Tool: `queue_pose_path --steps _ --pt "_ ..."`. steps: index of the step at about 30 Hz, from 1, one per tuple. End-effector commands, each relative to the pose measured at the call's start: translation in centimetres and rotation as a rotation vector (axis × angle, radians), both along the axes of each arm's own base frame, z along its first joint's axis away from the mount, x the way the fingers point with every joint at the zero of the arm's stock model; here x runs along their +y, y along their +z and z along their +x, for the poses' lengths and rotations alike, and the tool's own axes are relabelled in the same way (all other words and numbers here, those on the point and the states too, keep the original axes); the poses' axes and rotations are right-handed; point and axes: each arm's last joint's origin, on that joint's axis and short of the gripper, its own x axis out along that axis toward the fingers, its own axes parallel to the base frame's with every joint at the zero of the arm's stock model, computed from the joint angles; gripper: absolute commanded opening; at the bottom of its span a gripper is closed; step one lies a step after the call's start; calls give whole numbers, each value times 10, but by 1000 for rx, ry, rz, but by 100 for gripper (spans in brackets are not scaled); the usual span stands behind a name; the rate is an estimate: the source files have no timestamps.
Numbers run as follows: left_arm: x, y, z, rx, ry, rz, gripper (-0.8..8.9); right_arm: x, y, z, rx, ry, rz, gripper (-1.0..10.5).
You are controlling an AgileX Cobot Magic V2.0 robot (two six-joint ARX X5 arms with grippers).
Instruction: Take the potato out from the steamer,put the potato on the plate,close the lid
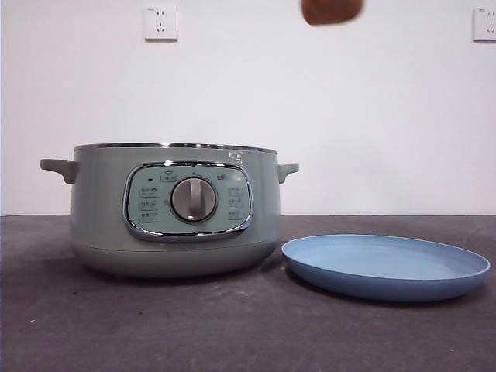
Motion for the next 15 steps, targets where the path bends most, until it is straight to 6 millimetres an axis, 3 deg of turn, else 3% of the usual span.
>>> queue_pose_path --steps 1,8,15 --pt "0 8 1 -72 -11 -1 -8 -6 -12 8 41 -23 -37 -14" --pt "-4 9 11 -70 -55 -23 -8 -15 -55 24 134 -65 -82 -14" --pt "-6 8 16 -69 -56 -23 -9 -16 -130 33 248 -70 -66 -14"
